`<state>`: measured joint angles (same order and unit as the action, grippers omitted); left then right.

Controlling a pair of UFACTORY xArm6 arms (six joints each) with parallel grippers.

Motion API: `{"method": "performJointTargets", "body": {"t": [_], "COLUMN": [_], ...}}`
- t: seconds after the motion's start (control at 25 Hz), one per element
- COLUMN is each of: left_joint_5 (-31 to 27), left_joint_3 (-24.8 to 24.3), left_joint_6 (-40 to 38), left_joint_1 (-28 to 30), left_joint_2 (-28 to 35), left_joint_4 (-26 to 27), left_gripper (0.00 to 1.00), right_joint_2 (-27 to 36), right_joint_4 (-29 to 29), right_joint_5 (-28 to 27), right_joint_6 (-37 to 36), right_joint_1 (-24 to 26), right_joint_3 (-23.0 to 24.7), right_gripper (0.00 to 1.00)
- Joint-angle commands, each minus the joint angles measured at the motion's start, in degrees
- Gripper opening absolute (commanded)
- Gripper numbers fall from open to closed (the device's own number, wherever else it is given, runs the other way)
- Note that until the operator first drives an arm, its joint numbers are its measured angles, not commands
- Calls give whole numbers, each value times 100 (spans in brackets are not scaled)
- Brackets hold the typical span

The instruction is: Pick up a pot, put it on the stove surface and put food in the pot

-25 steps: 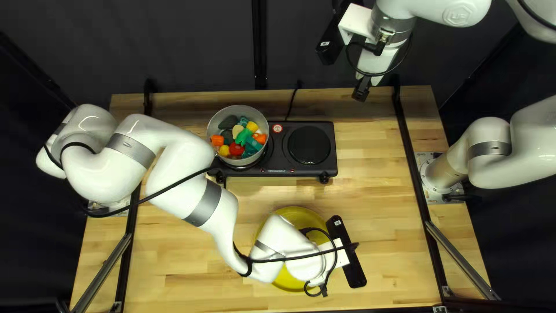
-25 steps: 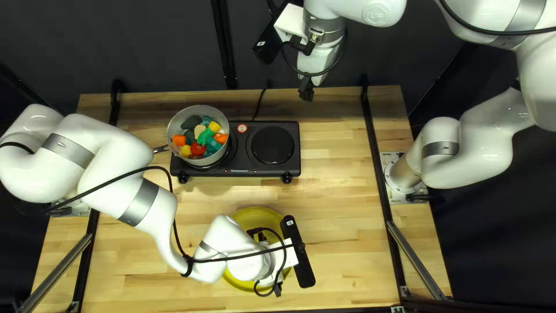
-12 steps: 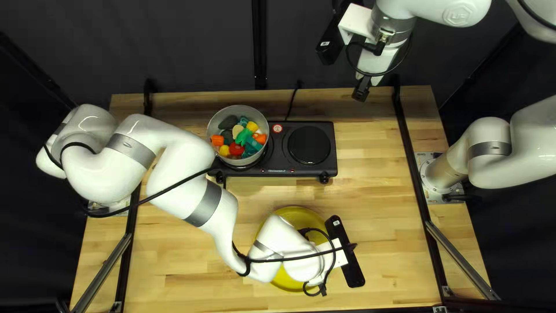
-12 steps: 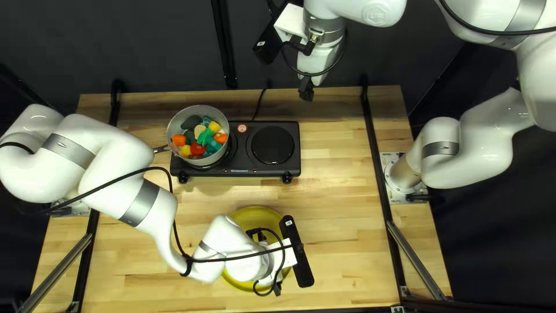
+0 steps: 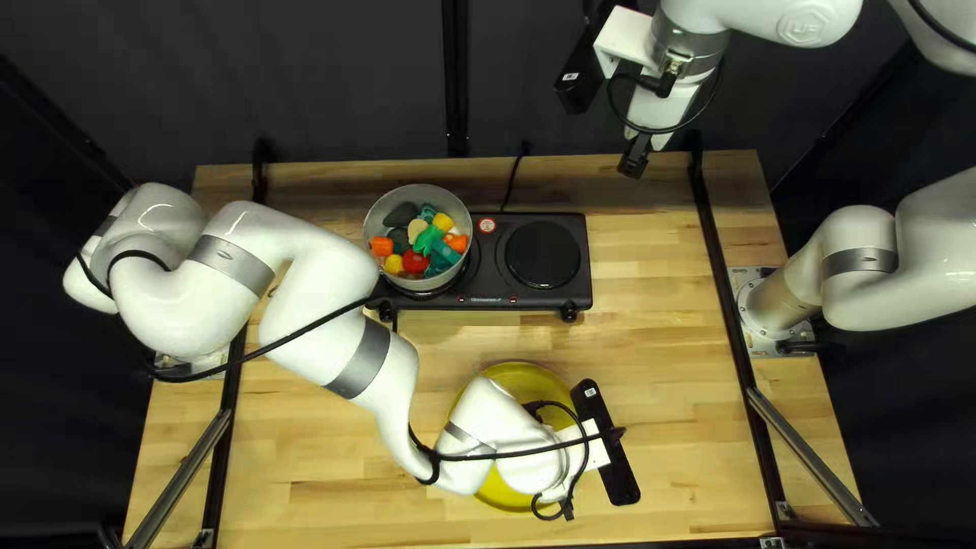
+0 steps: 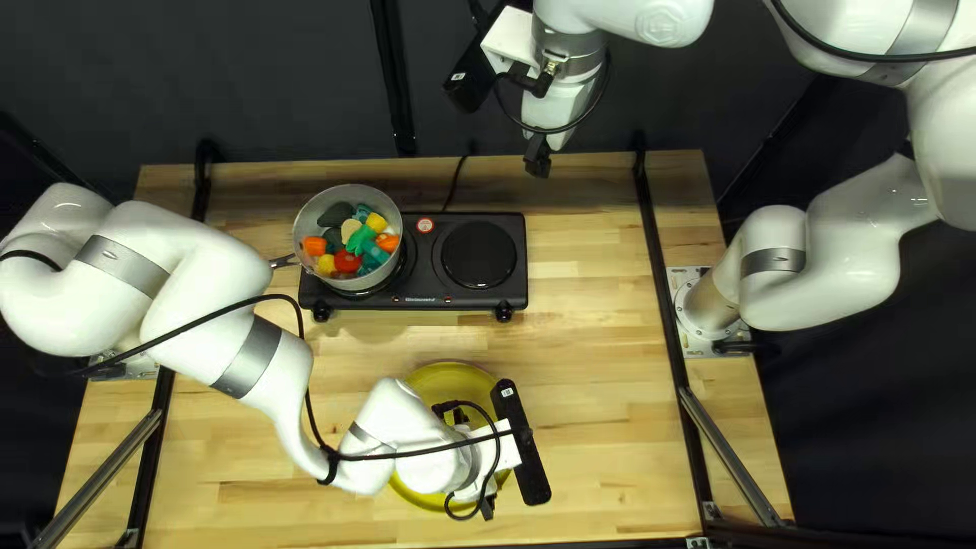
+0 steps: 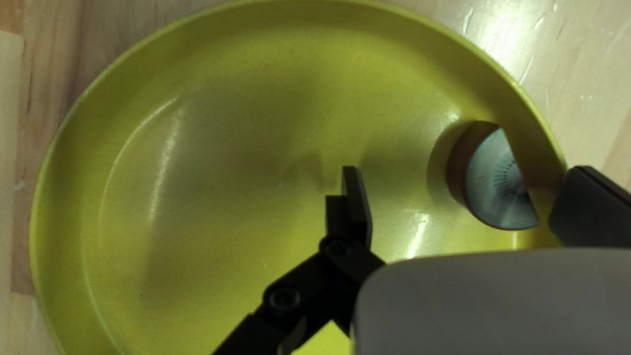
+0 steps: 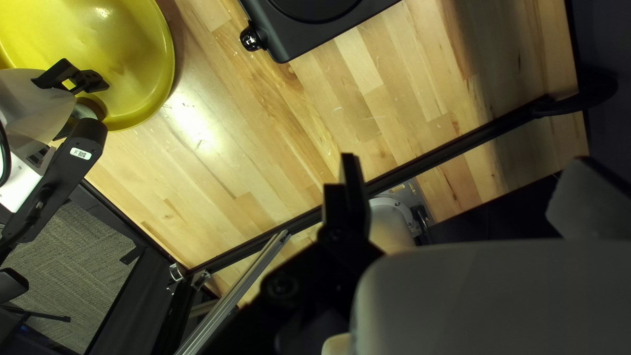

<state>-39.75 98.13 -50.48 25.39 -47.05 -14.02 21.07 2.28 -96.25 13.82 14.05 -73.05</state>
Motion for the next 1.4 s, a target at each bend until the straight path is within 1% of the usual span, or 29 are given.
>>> {"method": "performJointTargets", "body": {"t": [0.04, 0.28, 0.48, 0.6, 0.88, 1.04, 1.12, 1.4], "left_joint_5": [9, 33, -57, -52, -193, -215, -306, -391], "left_joint_3": [-4, -48, -18, -180, -280, -157, -14, 162], "left_joint_6": [6, 39, 49, -7, -6, 28, 4, -5], "left_joint_1": [-9, -44, -56, -70, -115, -118, -54, 20], "left_joint_2": [-4, -2, 6, 128, 256, 155, 108, 43], "left_joint_4": [-1, 32, 35, -17, -42, -15, -35, -92], "left_gripper": [100, 100, 100, 100, 100, 100, 100, 100], "right_joint_2": [0, 0, 0, 0, 0, 0, 0, 0], "right_joint_4": [0, 0, 0, 0, 0, 0, 0, 0], "right_joint_5": [0, 0, 0, 0, 0, 0, 0, 0], "right_joint_6": [0, 0, 0, 0, 0, 0, 0, 0], "right_joint_1": [0, 0, 0, 0, 0, 0, 0, 0], "right_joint_3": [0, 0, 0, 0, 0, 0, 0, 0], "right_gripper": [100, 100, 100, 100, 100, 100, 100, 100]}}
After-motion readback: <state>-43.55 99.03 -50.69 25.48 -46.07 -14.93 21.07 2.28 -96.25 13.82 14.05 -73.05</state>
